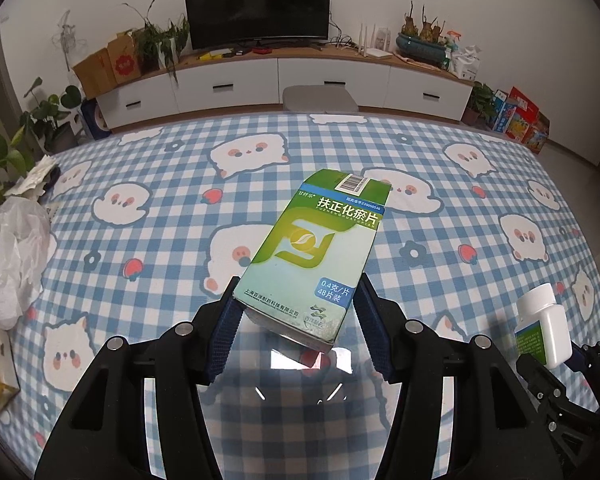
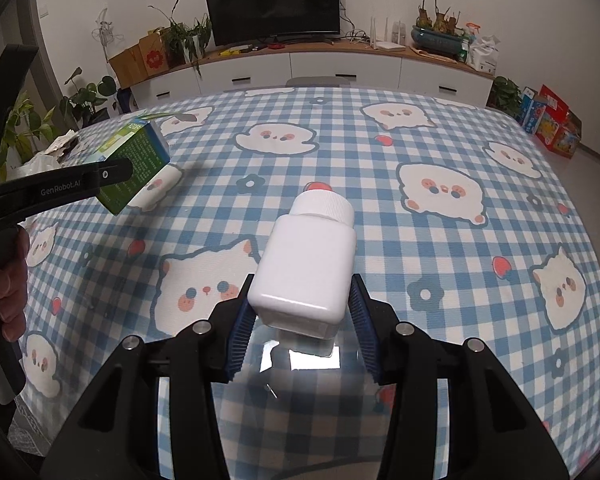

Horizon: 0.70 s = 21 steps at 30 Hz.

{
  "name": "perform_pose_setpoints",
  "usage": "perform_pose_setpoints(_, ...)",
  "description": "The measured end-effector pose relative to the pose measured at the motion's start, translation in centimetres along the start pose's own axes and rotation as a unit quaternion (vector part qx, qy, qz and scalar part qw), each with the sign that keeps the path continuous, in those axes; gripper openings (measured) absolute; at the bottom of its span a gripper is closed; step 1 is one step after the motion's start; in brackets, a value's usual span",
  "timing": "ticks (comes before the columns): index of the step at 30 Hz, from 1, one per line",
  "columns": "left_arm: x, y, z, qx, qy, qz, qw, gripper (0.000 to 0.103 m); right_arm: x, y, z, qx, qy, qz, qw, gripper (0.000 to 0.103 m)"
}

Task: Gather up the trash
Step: 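Lift the medicine box in the left tool and pill bottle in the right tool, then carry the medicine box and pill bottle in both tools to the bin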

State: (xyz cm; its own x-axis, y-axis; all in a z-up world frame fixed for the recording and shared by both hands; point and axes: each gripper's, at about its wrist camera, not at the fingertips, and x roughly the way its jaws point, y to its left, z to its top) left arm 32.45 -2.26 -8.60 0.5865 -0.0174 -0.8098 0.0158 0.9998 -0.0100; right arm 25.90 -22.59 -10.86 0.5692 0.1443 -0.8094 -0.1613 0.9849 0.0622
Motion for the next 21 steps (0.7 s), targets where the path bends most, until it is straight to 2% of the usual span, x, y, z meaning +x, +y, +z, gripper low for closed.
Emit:
perform_pose_setpoints(11, -6.8, 1.0, -2.6, -0.017, -0.015, -0.012, 0.9997, 0.055, -5.8, 1.9, -1.7, 0.001, -0.013, 0.006, 1.0, 0.043)
perform_pose_setpoints(21, -13.4, 2.8, -7.7, -0.036, -0.022, -0.02, 0.9989, 0.055, -11.5, 4.9, -4.6, -0.013, -0.024, 0.008, 1.0, 0.043)
